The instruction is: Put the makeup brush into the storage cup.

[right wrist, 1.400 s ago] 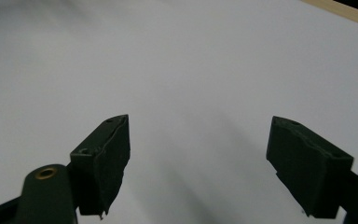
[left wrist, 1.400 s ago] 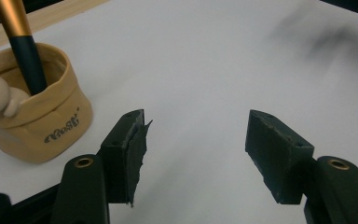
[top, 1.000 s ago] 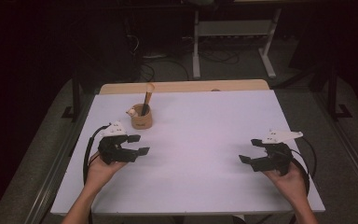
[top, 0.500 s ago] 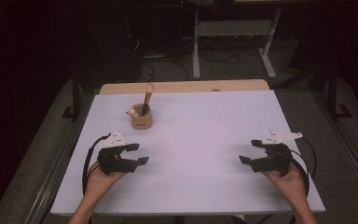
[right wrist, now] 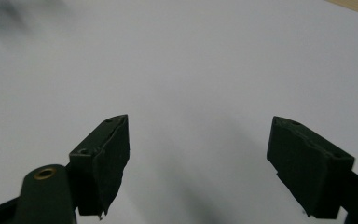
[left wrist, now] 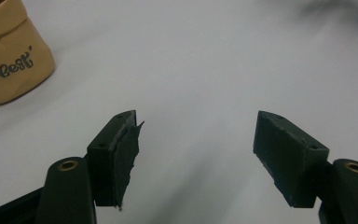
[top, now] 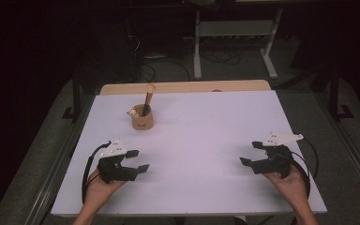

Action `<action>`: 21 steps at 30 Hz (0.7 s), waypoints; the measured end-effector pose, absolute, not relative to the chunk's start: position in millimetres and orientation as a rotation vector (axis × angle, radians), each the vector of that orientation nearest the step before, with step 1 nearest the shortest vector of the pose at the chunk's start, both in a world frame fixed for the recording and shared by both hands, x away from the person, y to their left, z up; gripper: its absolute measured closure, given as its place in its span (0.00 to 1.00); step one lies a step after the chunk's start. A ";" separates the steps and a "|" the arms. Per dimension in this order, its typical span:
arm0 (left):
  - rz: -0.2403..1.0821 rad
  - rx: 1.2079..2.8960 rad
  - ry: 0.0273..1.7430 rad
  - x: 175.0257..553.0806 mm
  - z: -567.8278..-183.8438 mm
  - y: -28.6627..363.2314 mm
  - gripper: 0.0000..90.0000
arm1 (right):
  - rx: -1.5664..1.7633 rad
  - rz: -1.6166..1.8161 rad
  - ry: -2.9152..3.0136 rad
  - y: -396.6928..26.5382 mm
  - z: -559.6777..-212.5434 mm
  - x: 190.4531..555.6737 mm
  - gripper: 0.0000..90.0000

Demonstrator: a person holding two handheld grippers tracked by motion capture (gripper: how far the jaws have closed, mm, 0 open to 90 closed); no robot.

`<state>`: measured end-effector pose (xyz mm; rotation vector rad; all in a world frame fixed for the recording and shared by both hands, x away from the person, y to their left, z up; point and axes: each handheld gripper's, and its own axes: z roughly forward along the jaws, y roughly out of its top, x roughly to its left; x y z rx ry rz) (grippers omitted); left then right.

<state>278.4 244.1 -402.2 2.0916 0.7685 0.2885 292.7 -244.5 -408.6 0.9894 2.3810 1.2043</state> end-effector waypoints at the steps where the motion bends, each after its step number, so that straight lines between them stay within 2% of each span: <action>1: 0.287 2.085 0.771 277.8 -402.7 244.6 0.33 | 0.987 1.204 2.381 -244.7 -408.8 292.7 0.22; 21: 0.264 2.092 0.801 267.2 -416.2 251.8 0.28 | 0.987 1.179 2.406 -242.3 -416.9 289.1 0.22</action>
